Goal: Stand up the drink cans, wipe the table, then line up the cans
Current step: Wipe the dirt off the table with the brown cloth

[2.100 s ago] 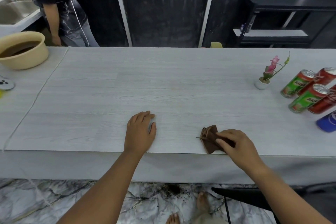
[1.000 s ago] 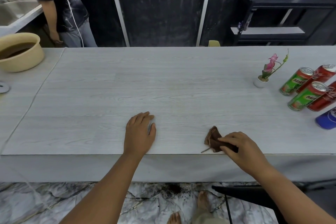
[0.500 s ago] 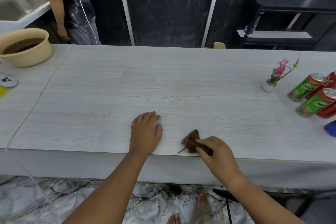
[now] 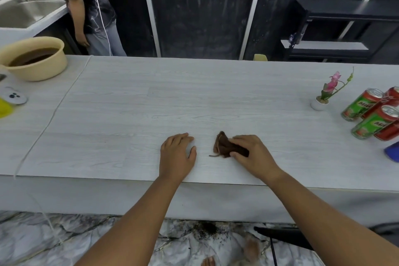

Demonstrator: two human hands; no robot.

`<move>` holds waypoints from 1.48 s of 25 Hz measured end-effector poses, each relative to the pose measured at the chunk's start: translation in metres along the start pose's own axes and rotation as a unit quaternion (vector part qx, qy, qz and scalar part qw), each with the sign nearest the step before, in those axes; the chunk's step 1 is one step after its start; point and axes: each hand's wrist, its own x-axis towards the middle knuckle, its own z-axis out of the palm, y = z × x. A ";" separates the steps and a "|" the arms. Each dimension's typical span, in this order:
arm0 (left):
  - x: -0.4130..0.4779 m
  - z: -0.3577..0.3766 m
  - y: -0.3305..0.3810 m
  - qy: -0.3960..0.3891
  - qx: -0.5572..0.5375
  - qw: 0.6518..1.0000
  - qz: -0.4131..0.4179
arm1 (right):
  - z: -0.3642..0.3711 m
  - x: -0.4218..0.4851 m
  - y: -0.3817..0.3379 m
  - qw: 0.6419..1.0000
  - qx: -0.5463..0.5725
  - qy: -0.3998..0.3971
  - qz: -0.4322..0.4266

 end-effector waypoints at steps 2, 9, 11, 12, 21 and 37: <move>0.008 -0.002 0.009 -0.019 -0.008 0.999 -0.034 | -0.004 -0.014 0.004 0.991 0.029 0.101 0.079; 0.033 0.017 0.092 -0.217 -0.032 0.973 -0.074 | -0.013 -0.010 0.001 0.961 0.094 0.033 0.260; 0.024 0.024 0.110 -0.211 -0.047 0.973 -0.079 | -0.018 -0.018 0.007 0.940 0.194 0.051 0.276; 0.020 0.026 0.117 -0.215 -0.072 0.970 -0.089 | -0.021 -0.025 0.011 0.924 0.245 0.068 0.284; -0.018 0.040 0.256 -0.348 -0.495 0.769 -0.207 | -0.116 -0.159 0.074 0.782 0.485 0.219 0.325; -0.218 0.223 0.498 -0.591 -0.156 0.776 0.158 | -0.140 -0.482 0.192 0.565 0.381 0.446 0.581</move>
